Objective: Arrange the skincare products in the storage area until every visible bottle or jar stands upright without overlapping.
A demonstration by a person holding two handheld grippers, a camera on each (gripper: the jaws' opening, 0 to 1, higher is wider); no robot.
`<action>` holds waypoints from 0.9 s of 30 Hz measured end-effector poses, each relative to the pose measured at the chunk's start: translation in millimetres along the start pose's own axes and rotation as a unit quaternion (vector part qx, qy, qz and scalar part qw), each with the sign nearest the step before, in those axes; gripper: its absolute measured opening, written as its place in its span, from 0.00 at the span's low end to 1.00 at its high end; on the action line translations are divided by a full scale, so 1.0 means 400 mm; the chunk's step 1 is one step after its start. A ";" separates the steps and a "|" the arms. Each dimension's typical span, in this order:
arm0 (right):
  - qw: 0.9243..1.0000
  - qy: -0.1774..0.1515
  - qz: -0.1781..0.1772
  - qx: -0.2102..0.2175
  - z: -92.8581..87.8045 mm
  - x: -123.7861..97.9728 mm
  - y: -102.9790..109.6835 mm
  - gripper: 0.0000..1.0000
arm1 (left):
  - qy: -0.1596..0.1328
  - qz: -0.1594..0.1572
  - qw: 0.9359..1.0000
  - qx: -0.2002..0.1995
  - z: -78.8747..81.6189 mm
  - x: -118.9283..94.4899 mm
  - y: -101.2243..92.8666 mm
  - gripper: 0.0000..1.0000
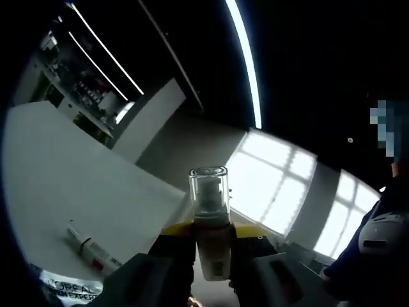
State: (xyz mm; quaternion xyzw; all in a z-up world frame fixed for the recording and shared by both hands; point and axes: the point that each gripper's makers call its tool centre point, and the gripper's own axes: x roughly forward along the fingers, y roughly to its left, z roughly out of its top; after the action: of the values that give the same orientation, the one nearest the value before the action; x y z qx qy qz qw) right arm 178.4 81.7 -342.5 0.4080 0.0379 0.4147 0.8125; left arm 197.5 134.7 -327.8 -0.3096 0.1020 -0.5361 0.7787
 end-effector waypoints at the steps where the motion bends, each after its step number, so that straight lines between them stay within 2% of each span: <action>1: 1.000 0.000 -0.003 -0.005 0.004 0.000 0.002 0.46 | 0.001 0.002 1.000 0.003 0.000 0.000 0.001 0.20; 6: 0.999 0.010 -0.010 -0.041 0.018 0.006 0.020 0.50 | 0.013 0.013 1.000 0.021 -0.004 0.003 0.004 0.20; 11: 0.995 0.027 -0.021 -0.093 0.027 0.017 0.035 0.51 | 0.027 0.026 0.998 0.042 -0.012 0.004 0.007 0.20; 20: 0.983 0.054 -0.045 -0.172 0.040 0.031 0.055 0.52 | 0.052 0.054 0.994 0.085 -0.023 0.003 0.016 0.20; 27: 0.973 0.063 -0.060 -0.212 0.048 0.043 0.069 0.55 | 0.067 0.067 0.989 0.115 -0.029 0.005 0.019 0.20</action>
State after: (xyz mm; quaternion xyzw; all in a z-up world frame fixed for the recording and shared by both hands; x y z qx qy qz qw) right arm 179.5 90.8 -305.9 0.1961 0.0248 0.3890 0.8998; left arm 198.5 130.2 -341.0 -0.1745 0.1120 -0.5107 0.8344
